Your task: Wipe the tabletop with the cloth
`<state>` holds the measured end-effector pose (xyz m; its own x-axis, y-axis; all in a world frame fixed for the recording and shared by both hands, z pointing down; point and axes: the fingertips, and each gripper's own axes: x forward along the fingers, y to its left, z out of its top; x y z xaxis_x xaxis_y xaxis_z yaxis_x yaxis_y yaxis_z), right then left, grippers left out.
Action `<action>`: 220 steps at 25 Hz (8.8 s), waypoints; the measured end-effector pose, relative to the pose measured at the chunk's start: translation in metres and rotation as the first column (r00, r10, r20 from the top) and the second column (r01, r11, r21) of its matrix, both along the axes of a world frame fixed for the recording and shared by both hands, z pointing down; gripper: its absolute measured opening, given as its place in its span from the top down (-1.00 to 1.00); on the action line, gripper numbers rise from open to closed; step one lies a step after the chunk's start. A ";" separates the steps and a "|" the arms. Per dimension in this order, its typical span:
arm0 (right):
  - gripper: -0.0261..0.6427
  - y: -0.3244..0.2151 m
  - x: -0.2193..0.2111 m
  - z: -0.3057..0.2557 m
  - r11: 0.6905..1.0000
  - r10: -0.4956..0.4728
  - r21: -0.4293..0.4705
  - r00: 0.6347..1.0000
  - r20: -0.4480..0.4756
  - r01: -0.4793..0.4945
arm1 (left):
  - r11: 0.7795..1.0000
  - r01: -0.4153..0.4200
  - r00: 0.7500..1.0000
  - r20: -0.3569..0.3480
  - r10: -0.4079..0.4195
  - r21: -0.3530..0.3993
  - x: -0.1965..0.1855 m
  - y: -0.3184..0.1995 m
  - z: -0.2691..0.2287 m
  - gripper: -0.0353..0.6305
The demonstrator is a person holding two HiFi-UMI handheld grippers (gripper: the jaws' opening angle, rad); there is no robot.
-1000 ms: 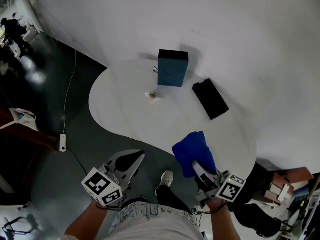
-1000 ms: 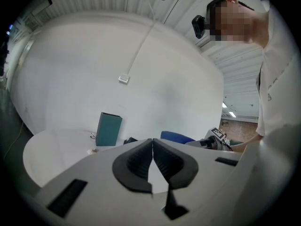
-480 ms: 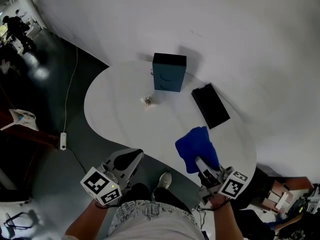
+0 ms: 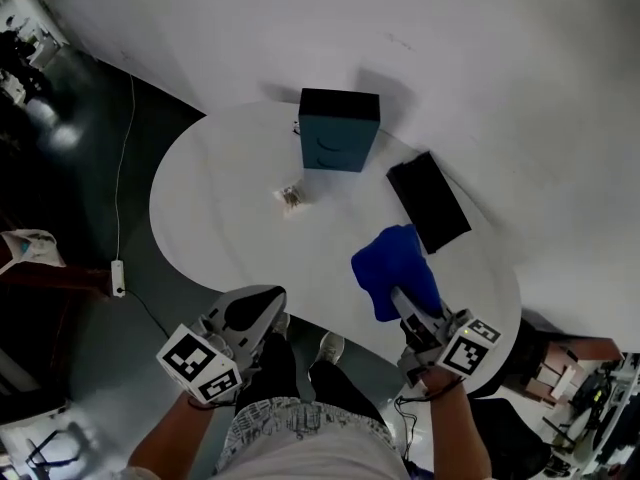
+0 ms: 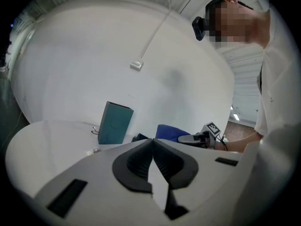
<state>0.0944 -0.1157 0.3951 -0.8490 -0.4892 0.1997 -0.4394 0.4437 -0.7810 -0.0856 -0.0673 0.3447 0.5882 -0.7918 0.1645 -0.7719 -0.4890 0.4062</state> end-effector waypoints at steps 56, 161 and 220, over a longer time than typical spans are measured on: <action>0.58 -0.072 -0.005 0.197 0.961 0.014 -0.241 0.896 -0.445 -0.135 | 0.954 -0.252 0.968 -0.045 0.248 -0.160 -0.004 -0.074 0.107 0.83; 0.58 0.006 -0.001 0.198 0.930 -0.027 -0.344 0.912 -0.410 -0.127 | 0.939 -0.324 0.946 -0.023 0.324 -0.117 0.031 -0.045 0.081 0.83; 0.58 0.027 -0.195 0.167 0.922 -0.302 -0.324 0.915 -0.266 0.211 | 0.986 -0.114 0.993 -0.026 0.111 -0.122 -0.107 -0.022 0.087 0.83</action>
<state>-0.1002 -0.0891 0.5617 -0.8118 -0.1465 0.5653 -0.5766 0.3542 -0.7363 -0.1929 -0.0895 0.4317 0.6763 -0.6949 0.2443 -0.7063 -0.5175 0.4831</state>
